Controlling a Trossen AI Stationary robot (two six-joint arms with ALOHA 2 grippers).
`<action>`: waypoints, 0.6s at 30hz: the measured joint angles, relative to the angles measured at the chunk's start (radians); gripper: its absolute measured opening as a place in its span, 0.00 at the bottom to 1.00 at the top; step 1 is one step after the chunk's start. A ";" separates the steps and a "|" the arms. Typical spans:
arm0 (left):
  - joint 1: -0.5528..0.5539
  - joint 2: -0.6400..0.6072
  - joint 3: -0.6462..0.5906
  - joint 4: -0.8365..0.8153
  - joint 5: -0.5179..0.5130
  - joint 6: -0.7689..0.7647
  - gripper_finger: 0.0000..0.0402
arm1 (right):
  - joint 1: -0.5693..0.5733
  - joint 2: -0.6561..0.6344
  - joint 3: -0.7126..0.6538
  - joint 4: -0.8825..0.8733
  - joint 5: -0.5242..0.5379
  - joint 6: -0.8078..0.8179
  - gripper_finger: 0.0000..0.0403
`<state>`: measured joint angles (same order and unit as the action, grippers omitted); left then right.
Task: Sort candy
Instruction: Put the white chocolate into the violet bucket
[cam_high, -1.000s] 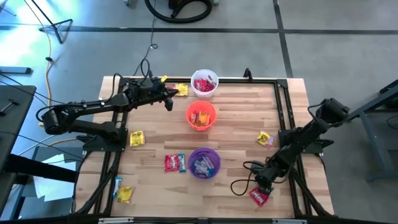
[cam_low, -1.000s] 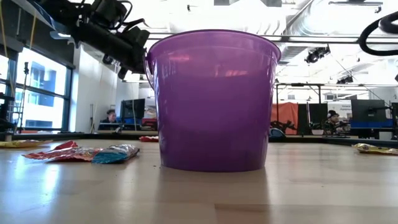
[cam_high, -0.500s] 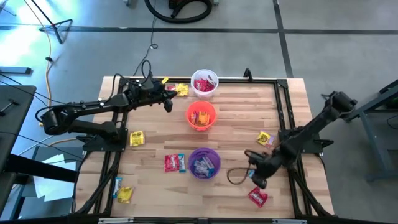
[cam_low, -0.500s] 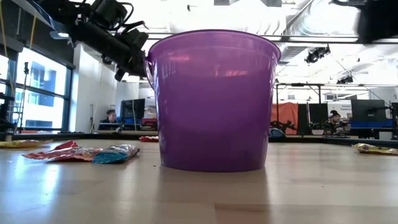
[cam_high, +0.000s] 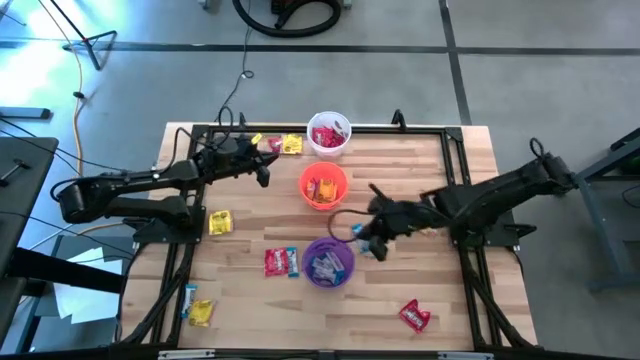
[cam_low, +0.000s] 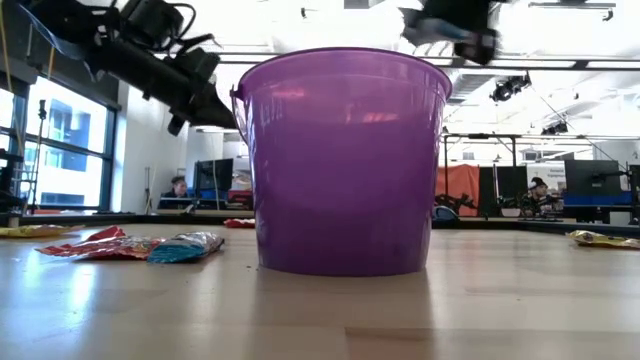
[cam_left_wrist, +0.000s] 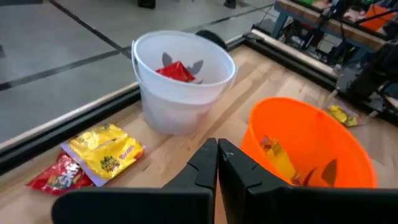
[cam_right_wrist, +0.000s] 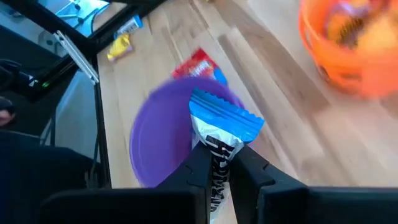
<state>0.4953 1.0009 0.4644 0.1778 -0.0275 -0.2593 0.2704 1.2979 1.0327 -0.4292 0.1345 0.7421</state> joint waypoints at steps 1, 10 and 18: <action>0.000 -0.015 0.000 -0.001 0.000 0.004 0.00 | -0.018 0.035 0.038 0.003 -0.020 -0.029 0.07; 0.002 -0.128 0.000 -0.030 0.019 0.052 0.00 | -0.076 0.340 0.254 -0.023 -0.217 -0.094 0.07; 0.002 -0.150 0.000 -0.071 0.078 0.082 0.00 | -0.076 0.494 0.290 -0.022 -0.263 -0.002 0.07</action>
<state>0.4969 0.8513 0.4644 0.1067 0.0502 -0.1776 0.1940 1.7918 1.3228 -0.4508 -0.1287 0.7397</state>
